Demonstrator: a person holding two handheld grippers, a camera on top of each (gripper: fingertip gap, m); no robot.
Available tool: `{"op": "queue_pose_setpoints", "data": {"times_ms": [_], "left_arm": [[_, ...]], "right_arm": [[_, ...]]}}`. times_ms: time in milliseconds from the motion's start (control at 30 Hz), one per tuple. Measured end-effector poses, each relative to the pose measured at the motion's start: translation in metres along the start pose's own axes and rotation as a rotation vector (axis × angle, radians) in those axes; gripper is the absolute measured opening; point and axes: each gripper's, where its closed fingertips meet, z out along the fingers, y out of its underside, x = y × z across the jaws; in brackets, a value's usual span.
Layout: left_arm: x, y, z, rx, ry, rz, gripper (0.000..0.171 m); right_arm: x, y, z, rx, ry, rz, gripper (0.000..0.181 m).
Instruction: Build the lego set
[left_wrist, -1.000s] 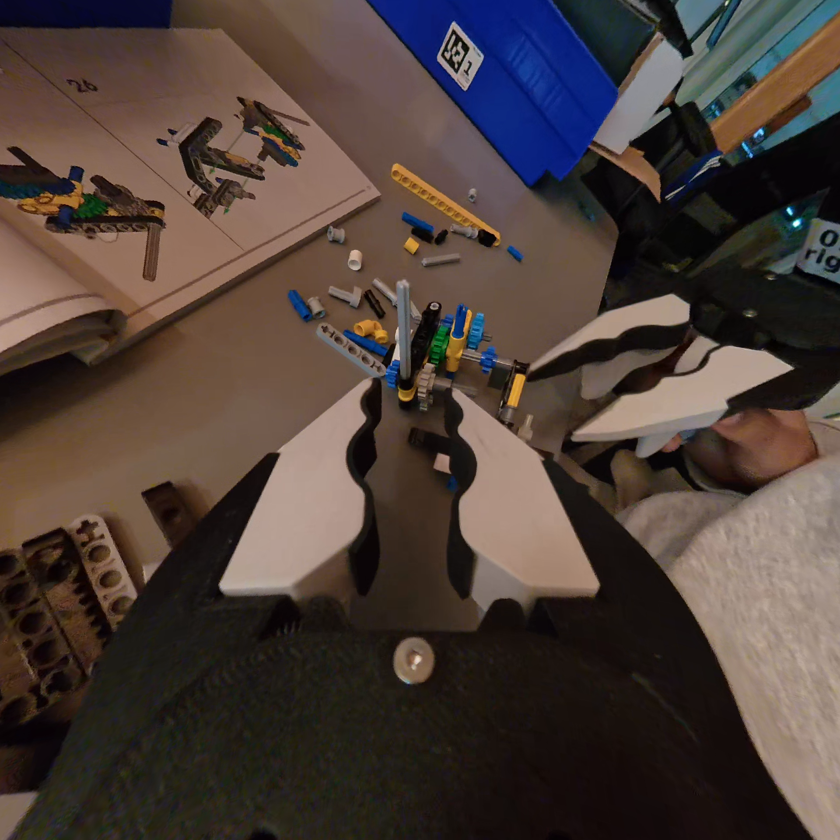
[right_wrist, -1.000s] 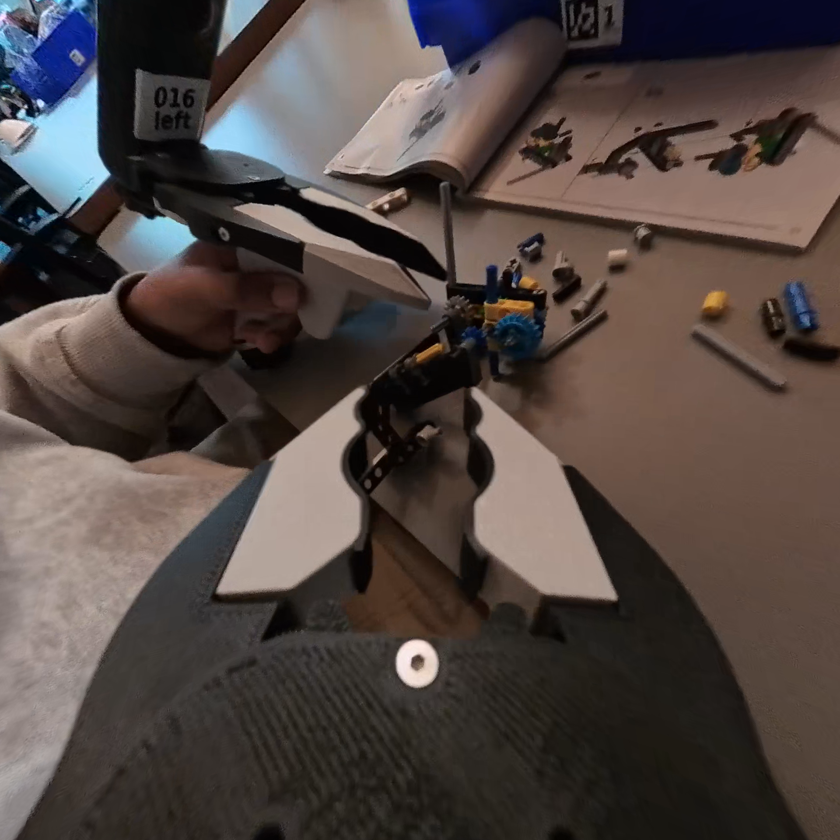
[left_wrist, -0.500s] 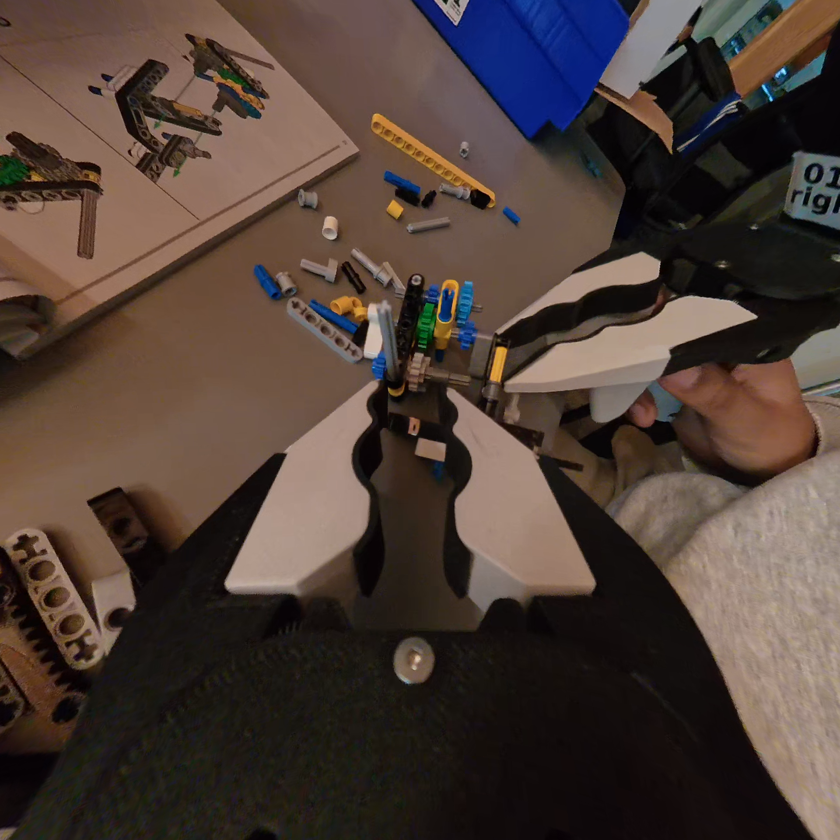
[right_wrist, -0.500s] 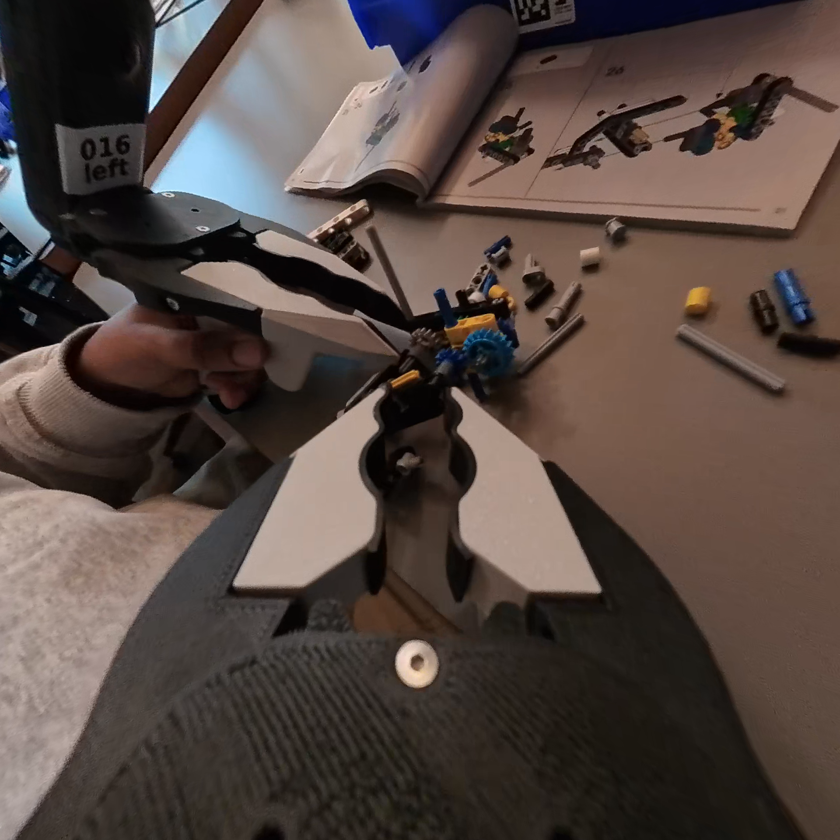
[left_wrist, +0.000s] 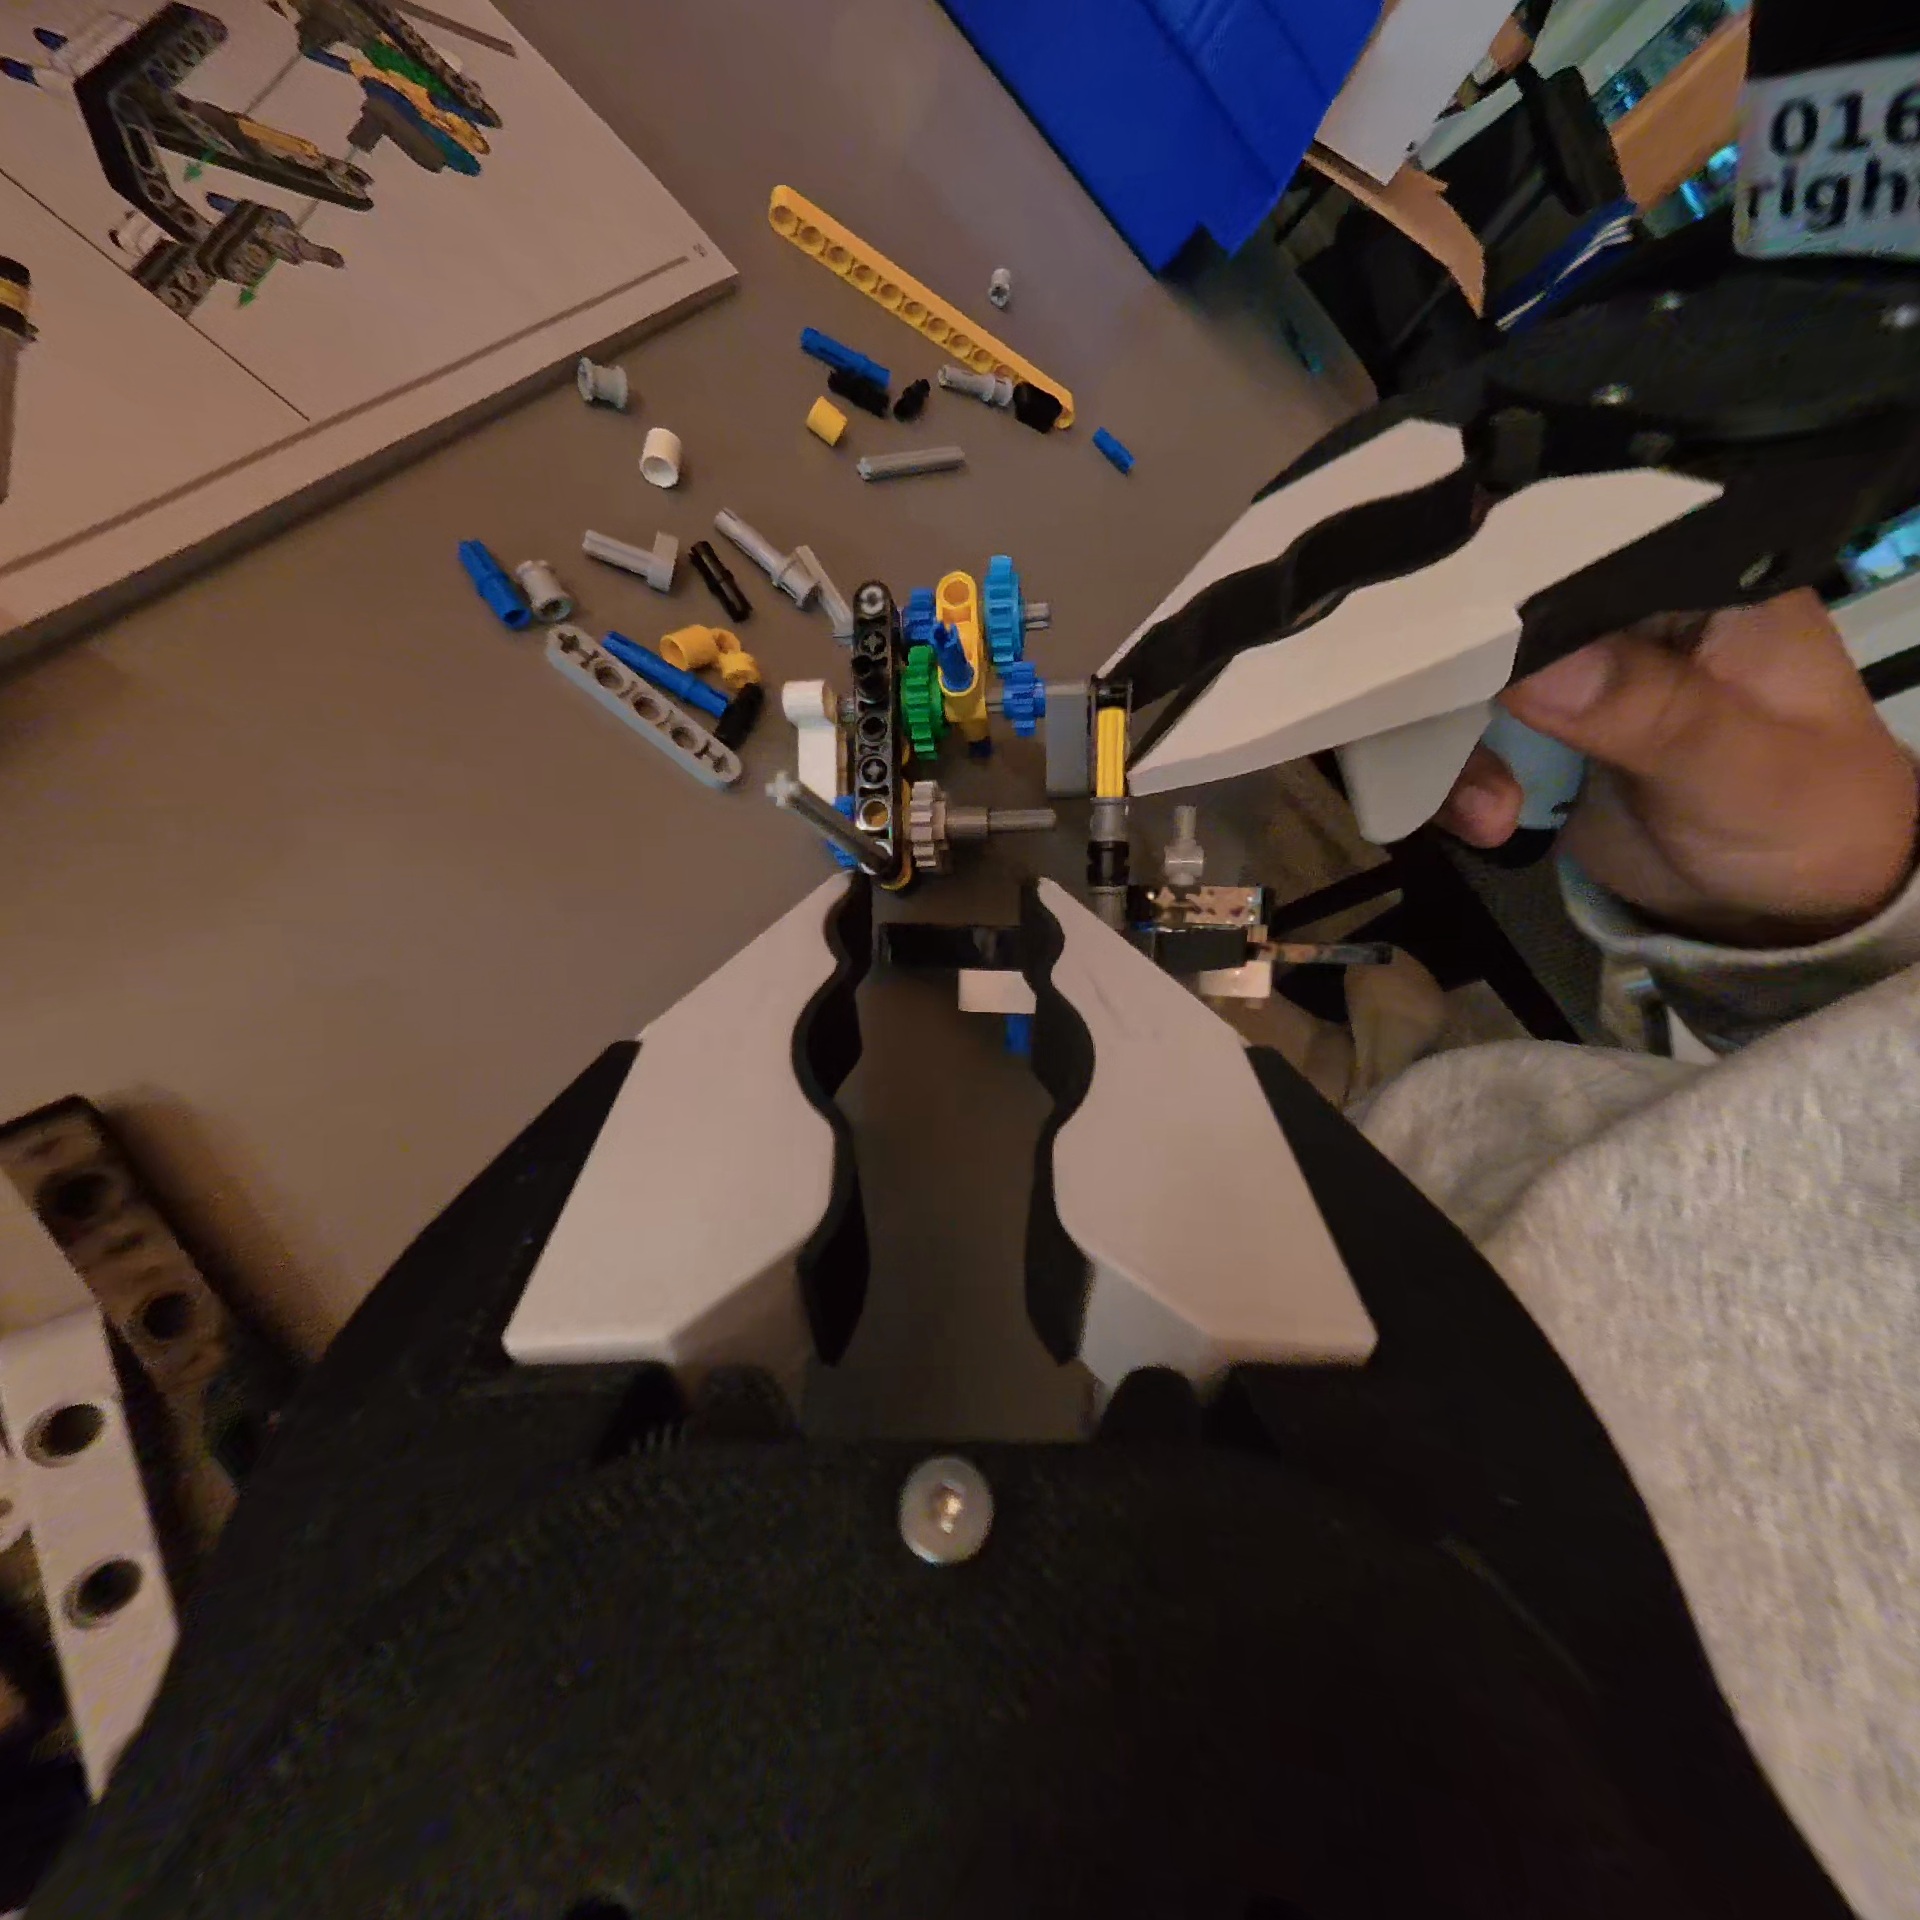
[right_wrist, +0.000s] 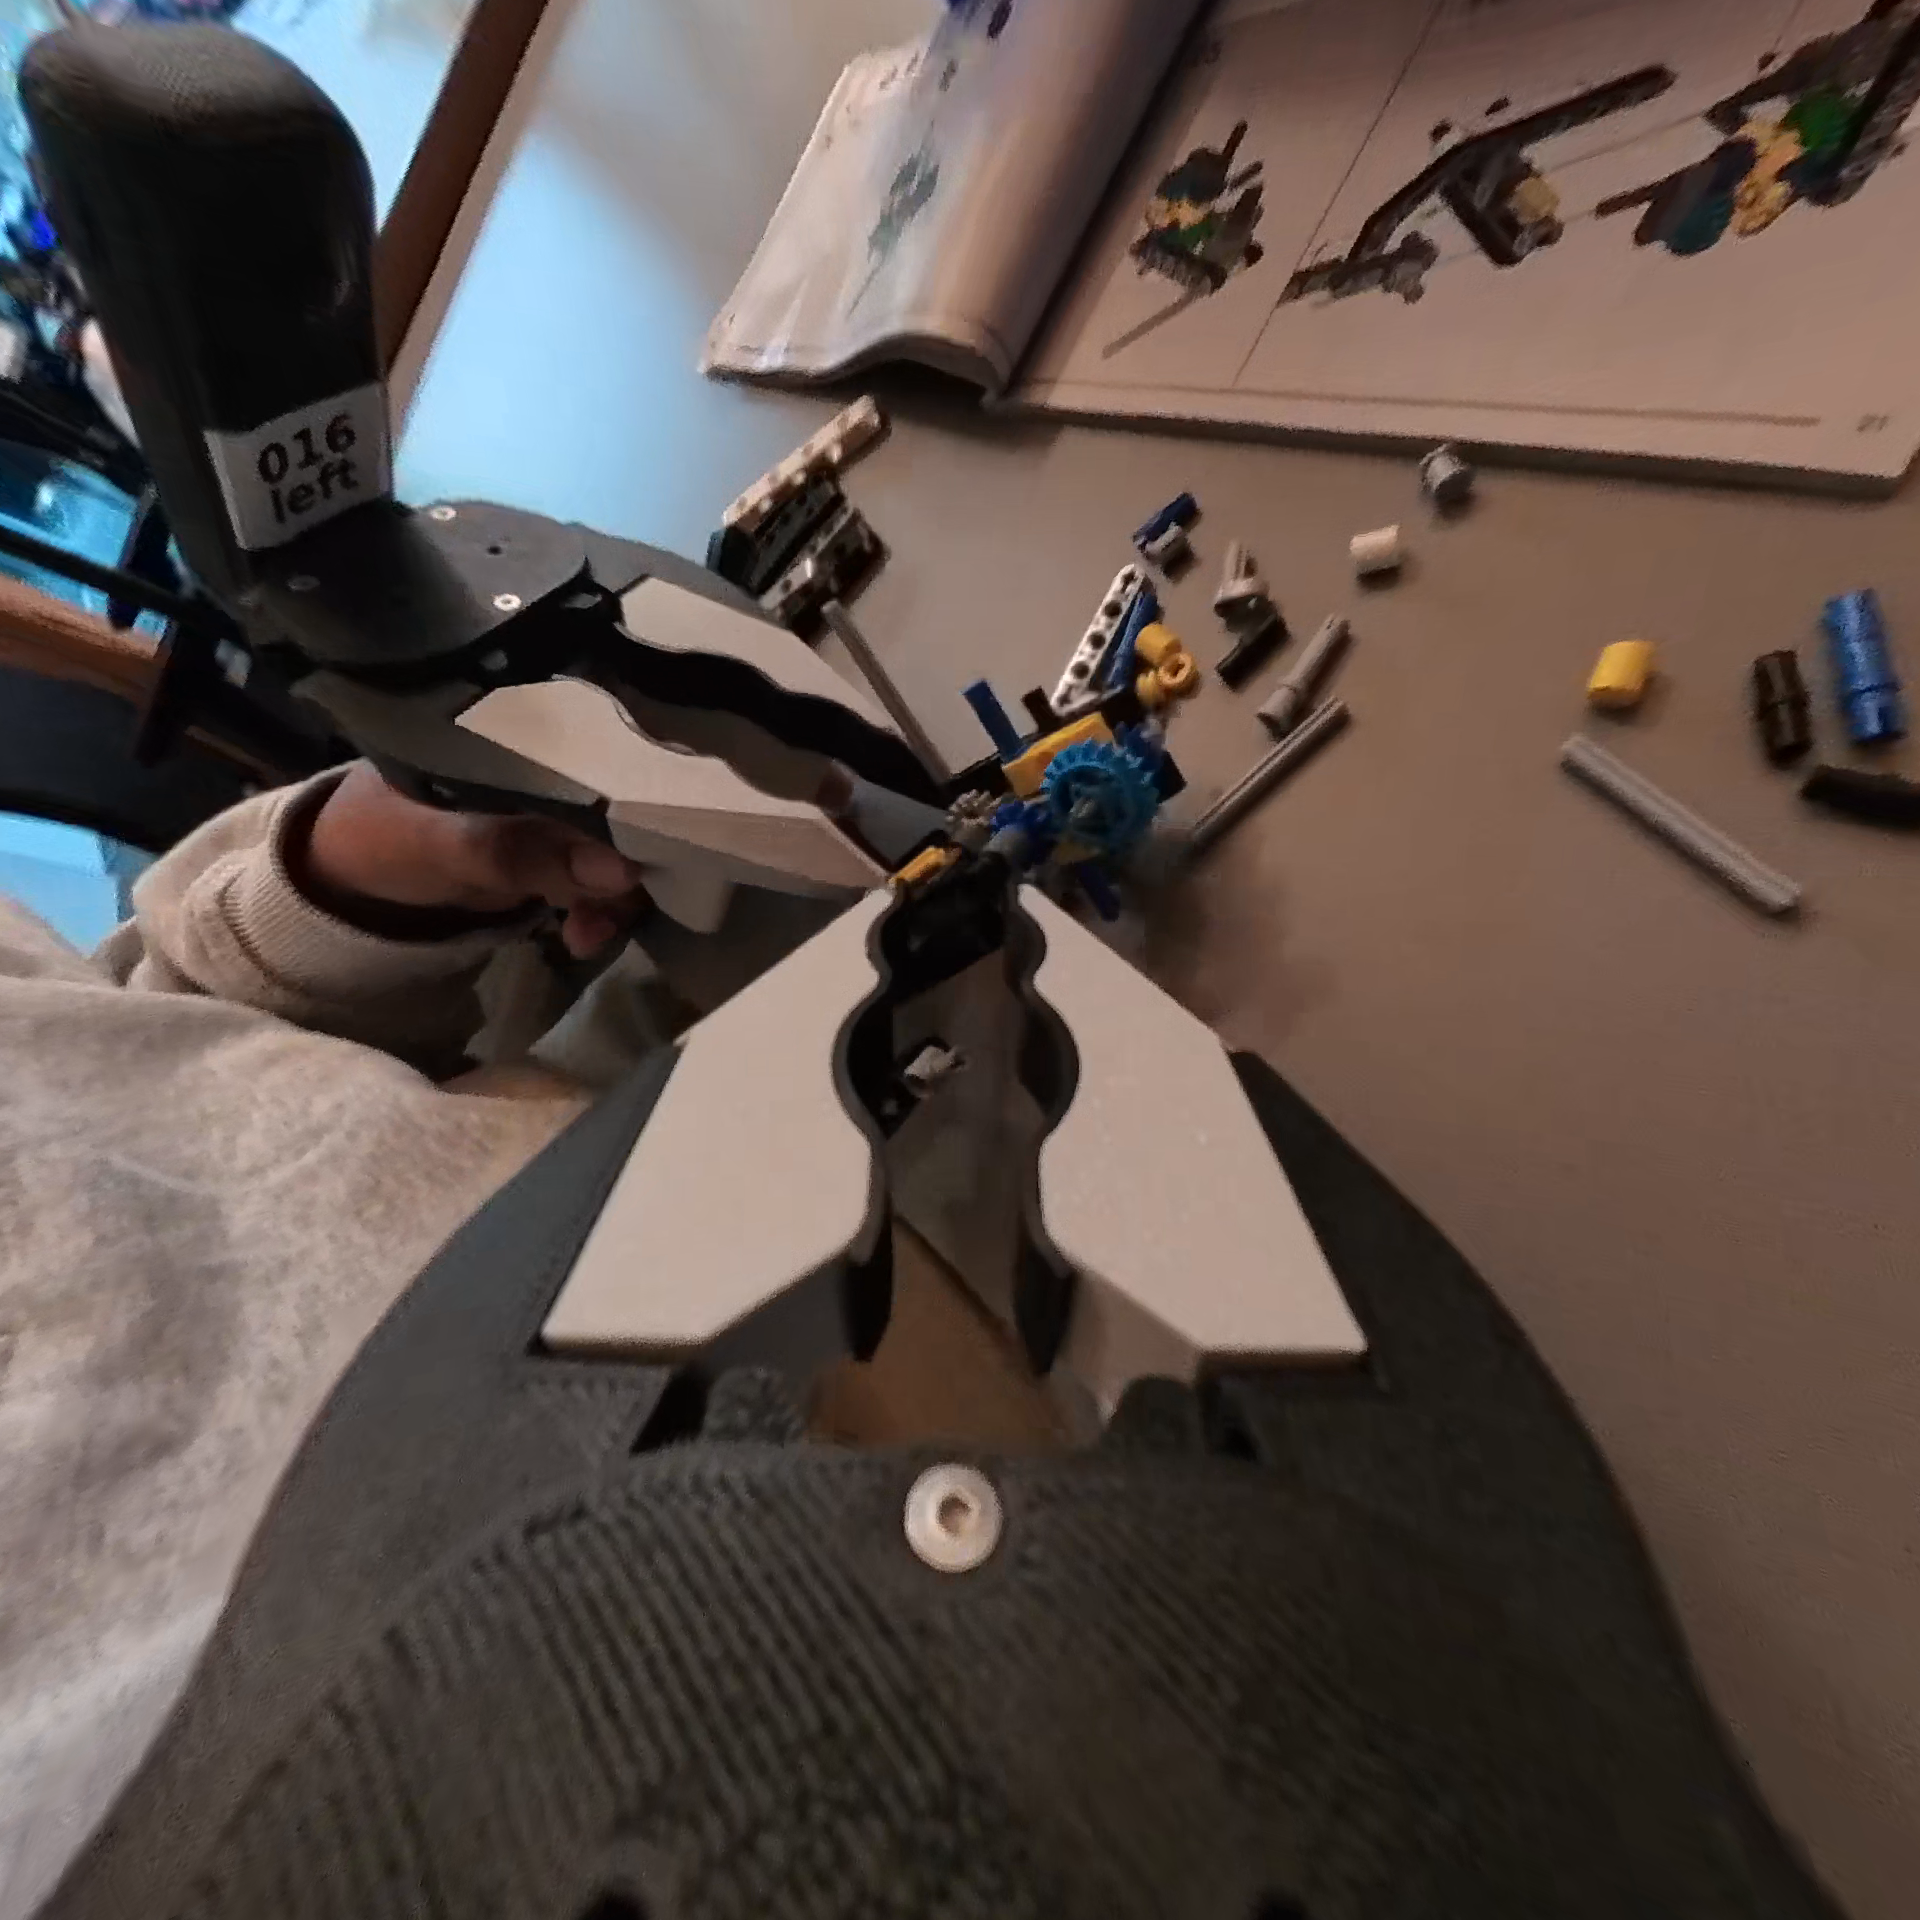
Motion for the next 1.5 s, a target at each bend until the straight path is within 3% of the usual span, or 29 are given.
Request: {"op": "queue_pose_setpoints", "data": {"times_ms": [200, 367, 667, 900, 1233, 1500], "left_arm": [[0.022, 0.006, -0.002, 0.014, 0.145, -0.102, 0.029], [0.032, 0.011, -0.008, 0.028, 0.221, -0.174, 0.026], [0.019, 0.010, -0.024, 0.057, 0.245, -0.234, 0.030], [0.011, 0.002, -0.032, 0.103, 0.241, -0.249, 0.028], [-0.017, -0.007, -0.039, 0.178, 0.033, -0.177, 0.027], [-0.019, -0.008, -0.037, 0.197, -0.032, -0.139, 0.029]], "right_arm": [[-0.003, 0.003, -0.011, -0.292, -0.064, -0.002, 0.015], [0.001, 0.001, -0.001, -0.489, -0.072, -0.008, 0.014], [0.004, -0.006, 0.018, -0.645, -0.048, -0.041, 0.017], [0.001, -0.012, 0.011, -0.473, -0.086, 0.025, 0.029], [-0.005, -0.009, 0.002, 0.080, 0.090, -0.052, 0.040], [-0.002, 0.009, 0.008, 0.109, 0.333, -0.274, 0.062]]}}
